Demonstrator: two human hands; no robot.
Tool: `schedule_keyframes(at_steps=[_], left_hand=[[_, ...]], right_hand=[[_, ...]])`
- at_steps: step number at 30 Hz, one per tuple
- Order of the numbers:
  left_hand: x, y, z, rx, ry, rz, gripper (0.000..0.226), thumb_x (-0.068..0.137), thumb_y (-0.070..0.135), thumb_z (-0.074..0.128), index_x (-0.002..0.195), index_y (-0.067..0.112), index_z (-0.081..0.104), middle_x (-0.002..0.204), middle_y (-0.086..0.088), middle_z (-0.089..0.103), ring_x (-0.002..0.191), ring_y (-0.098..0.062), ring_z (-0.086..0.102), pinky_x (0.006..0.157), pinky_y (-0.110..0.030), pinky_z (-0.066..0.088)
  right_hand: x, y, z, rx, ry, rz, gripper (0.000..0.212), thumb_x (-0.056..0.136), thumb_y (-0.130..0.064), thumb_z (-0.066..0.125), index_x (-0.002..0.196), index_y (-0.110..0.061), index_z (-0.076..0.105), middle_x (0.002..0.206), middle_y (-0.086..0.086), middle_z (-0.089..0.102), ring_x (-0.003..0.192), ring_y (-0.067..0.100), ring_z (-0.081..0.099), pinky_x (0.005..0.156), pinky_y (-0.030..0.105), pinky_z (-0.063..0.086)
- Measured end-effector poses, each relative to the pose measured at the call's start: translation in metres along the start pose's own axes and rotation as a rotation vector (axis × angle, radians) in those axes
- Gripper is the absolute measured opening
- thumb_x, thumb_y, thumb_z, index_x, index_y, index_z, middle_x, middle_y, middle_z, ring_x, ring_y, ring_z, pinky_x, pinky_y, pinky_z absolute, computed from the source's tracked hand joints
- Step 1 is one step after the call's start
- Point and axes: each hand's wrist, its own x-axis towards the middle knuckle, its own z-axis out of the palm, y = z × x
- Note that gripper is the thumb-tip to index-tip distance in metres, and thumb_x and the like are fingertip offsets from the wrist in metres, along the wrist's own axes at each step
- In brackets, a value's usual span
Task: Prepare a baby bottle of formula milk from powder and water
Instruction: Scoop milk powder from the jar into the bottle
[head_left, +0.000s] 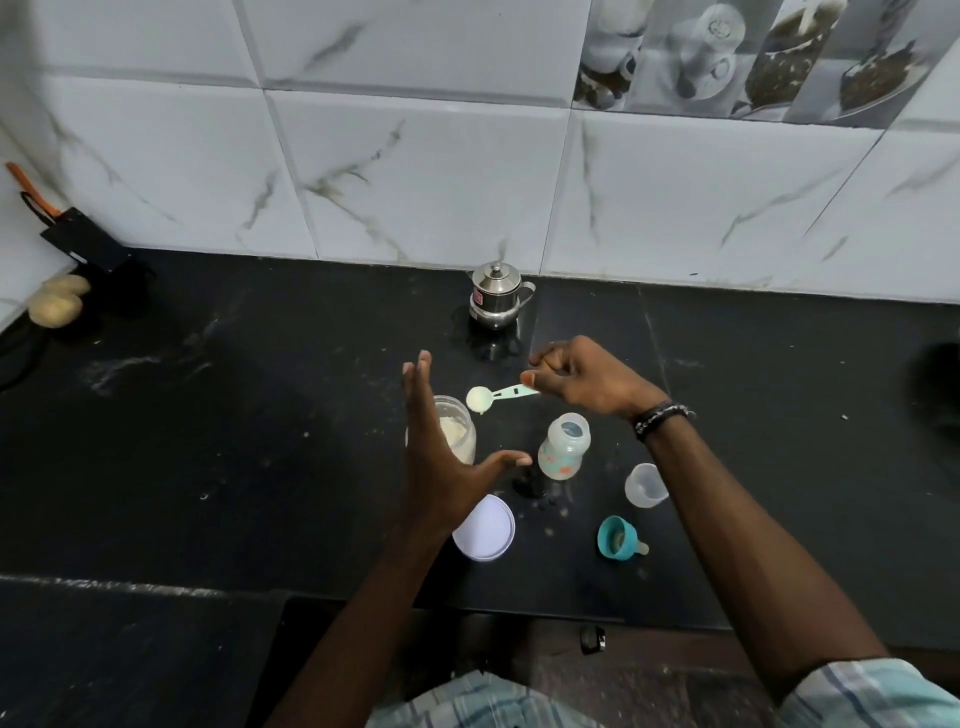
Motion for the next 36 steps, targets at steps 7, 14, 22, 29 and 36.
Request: schedule_keyframes(at_steps=[7,14,22,29,36], left_hand=[[0.0,0.021,0.044,0.023,-0.101,0.056,0.122,0.065,0.032,0.091,0.155,0.005,0.014,0.165,-0.008,0.015,0.153,-0.022,0.006,0.124,-0.031,0.013],[-0.006,0.022,0.083,0.032,-0.284,-0.156,0.116,0.065,0.021,0.092,0.154,0.006,0.02,0.162,-0.012,0.021,0.152,-0.023,0.015,0.115,-0.01,0.007],[-0.003,0.008,0.103,0.087,-0.442,-0.401,0.106,0.064,0.028,0.092,0.151,0.012,0.033,0.148,-0.006,0.049,0.136,-0.022,0.047,0.113,-0.038,0.039],[-0.002,0.001,0.109,0.102,-0.383,-0.324,0.056,0.066,0.025,0.09,0.115,0.021,0.065,0.106,0.002,0.072,0.095,-0.015,0.067,0.084,-0.034,0.056],[-0.002,-0.005,0.108,0.109,-0.399,-0.257,0.055,0.066,0.027,0.09,0.115,0.019,0.067,0.105,0.005,0.073,0.091,-0.008,0.067,0.079,-0.024,0.055]], right_hand=[[-0.042,0.032,-0.042,0.083,0.108,0.042,0.051,0.094,-0.025,0.065,0.055,0.0,0.042,0.061,0.012,0.045,0.103,0.057,0.055,0.088,0.02,0.05],[-0.077,0.055,-0.052,0.06,0.176,0.189,0.048,0.092,-0.03,0.066,0.053,-0.008,0.049,0.074,0.028,0.059,0.103,0.042,0.063,0.078,0.028,0.049],[-0.082,0.051,-0.042,-0.044,0.142,0.27,0.036,0.09,-0.03,0.069,0.061,-0.008,0.064,0.079,0.015,0.068,0.102,0.041,0.063,0.086,0.055,0.052],[-0.07,0.04,-0.039,-0.314,0.124,0.233,0.036,0.086,-0.033,0.073,0.066,-0.003,0.068,0.074,0.016,0.067,0.074,0.032,0.063,0.058,0.026,0.043],[-0.051,-0.002,-0.011,-0.903,0.068,0.085,0.035,0.086,-0.036,0.067,0.103,-0.005,0.07,0.124,0.014,0.06,0.134,0.035,0.042,0.101,0.047,0.042]])
